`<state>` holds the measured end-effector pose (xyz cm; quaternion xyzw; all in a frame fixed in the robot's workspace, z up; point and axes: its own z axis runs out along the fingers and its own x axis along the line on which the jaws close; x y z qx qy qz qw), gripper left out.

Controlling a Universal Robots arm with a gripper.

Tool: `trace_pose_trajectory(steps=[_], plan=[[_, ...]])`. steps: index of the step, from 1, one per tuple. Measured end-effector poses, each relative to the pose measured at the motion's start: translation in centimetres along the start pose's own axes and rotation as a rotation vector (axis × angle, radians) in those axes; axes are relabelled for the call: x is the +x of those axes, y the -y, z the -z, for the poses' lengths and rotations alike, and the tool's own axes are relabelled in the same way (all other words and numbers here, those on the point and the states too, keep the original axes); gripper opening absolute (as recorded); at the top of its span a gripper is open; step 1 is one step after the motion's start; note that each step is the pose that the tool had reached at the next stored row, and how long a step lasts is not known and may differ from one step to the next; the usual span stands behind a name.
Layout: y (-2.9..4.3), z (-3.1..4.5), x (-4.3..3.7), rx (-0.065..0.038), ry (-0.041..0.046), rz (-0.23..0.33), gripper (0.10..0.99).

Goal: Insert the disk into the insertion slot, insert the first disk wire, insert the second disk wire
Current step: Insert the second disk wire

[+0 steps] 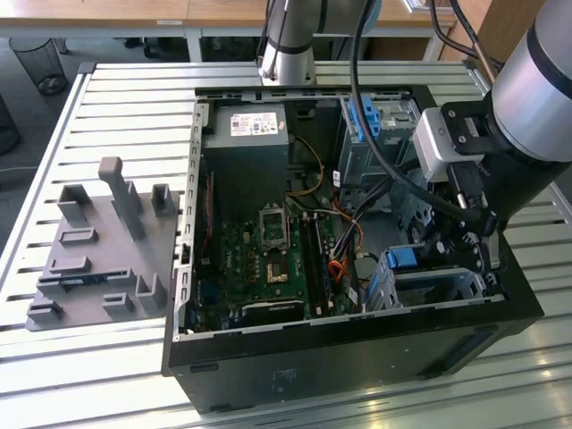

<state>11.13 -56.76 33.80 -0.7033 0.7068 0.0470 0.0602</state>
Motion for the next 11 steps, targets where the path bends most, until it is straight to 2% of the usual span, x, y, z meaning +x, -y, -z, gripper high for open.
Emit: trace_pose_trajectory(steps=[3,5,11], plan=[[0.02,0.31,-0.04,-0.001,0.0003,0.000,0.208],[0.02,0.39,-0.06,-0.002,0.0004,0.000,0.106],[0.03,0.57,-0.09,-0.003,-0.0001,-0.001,0.106]])
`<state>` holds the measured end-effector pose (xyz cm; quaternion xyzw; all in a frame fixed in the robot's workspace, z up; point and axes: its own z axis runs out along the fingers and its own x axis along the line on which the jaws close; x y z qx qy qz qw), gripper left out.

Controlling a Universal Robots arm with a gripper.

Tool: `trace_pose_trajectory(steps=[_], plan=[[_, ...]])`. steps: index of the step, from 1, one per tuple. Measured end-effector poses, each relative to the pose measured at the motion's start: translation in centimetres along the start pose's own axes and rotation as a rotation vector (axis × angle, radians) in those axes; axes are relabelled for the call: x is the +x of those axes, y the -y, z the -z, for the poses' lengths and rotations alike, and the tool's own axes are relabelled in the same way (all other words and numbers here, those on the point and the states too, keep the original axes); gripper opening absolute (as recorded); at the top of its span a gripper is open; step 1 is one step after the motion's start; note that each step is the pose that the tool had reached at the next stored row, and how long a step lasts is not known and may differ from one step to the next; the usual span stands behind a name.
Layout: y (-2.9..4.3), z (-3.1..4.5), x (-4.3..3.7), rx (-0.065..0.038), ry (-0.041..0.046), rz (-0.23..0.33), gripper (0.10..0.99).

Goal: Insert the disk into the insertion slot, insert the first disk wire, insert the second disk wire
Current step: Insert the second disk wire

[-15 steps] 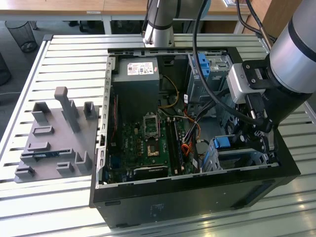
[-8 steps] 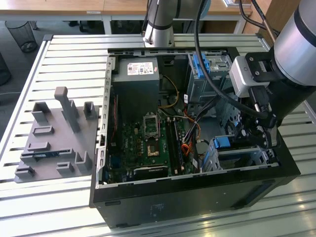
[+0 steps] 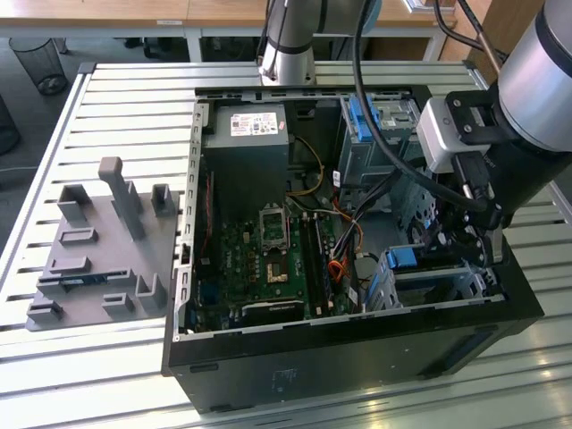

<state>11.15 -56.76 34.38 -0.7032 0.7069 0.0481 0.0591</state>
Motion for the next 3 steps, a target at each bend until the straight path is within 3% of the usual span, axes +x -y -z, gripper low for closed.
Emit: trace_pose_trajectory(steps=[3], plan=[[0.00,0.01,-0.01,0.000,0.0004,0.000,0.106]])
